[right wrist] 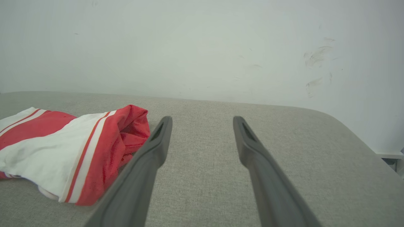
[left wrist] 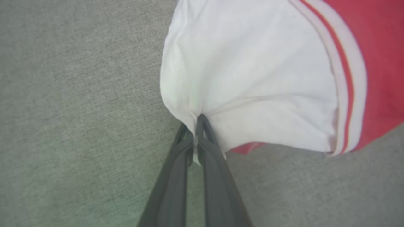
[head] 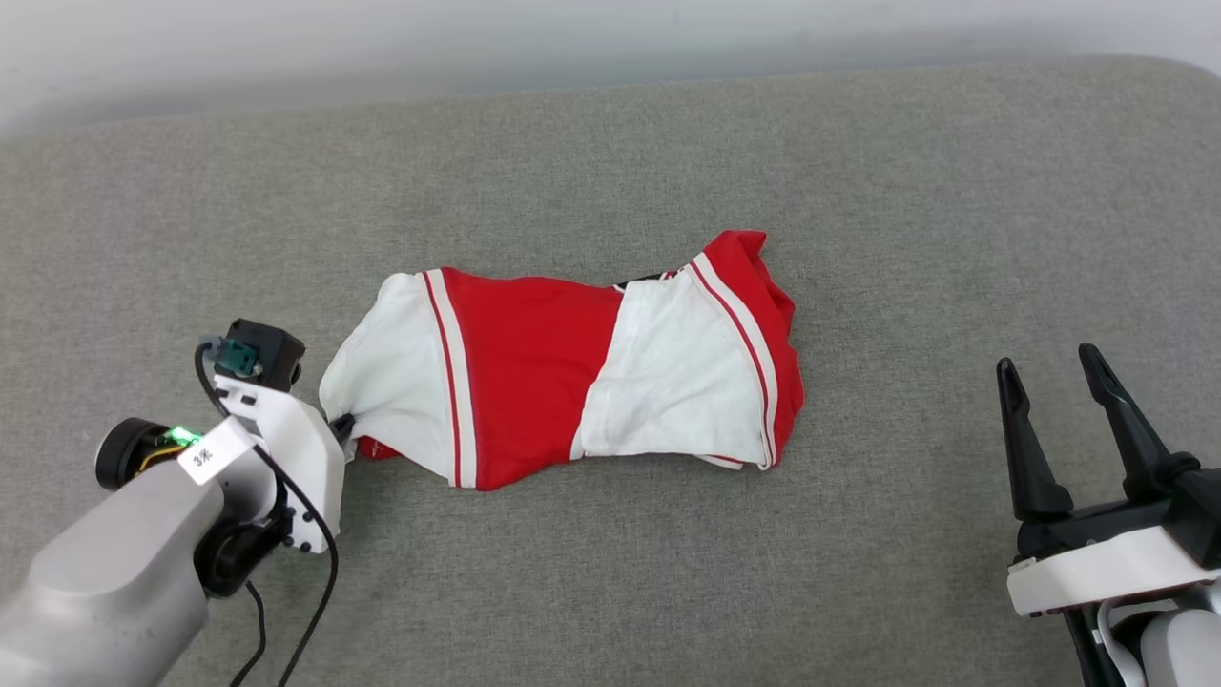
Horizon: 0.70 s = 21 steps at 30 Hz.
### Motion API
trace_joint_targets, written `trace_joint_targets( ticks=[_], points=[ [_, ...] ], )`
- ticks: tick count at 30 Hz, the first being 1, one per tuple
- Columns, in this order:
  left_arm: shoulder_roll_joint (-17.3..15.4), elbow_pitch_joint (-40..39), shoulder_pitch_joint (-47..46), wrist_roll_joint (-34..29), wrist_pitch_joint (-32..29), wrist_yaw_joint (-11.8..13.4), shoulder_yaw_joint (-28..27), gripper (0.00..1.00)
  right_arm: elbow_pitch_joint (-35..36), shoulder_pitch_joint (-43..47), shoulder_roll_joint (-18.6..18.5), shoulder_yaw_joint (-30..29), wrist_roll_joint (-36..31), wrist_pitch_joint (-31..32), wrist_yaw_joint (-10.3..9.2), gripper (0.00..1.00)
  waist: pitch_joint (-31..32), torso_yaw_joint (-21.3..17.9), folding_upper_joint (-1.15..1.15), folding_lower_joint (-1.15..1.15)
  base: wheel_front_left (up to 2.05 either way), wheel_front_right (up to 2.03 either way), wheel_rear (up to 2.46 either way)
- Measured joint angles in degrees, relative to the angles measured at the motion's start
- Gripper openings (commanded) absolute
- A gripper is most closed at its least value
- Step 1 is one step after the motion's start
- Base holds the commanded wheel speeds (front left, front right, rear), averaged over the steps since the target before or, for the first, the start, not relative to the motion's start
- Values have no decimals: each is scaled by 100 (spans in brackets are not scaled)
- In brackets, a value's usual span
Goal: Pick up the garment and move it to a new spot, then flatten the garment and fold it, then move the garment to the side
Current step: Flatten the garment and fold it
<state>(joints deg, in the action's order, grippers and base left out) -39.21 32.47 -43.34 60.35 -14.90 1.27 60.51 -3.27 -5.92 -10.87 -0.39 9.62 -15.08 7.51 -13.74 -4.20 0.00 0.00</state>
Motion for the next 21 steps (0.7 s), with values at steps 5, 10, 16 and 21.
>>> trace_joint_targets(
  ticks=[5, 10, 16, 21],
  points=[
    [179, 120, 152, -141, 964, 210, -174, 100, 41, -10, -143, 62, -4, 0, 0, 100, 162, 39, 0, 0, 0, 0, 0],
    [343, -79, 270, -401, 2469, 704, -532, 100, 274, -248, -487, 235, -66, 63, 0, 100, 397, 143, 0, 0, 0, 0, 0],
    [422, -787, 649, -910, 2980, 1480, -975, 100, 767, -795, -1043, 811, -70, 552, 0, 100, 617, 376, 0, 0, 0, 0, 0],
    [535, -1945, 1342, -1811, 2997, 2159, -1937, 100, 978, -1341, -1657, 1781, 322, 1352, 0, 100, 689, 583, 0, 0, 0, 0, 0]
  ],
)
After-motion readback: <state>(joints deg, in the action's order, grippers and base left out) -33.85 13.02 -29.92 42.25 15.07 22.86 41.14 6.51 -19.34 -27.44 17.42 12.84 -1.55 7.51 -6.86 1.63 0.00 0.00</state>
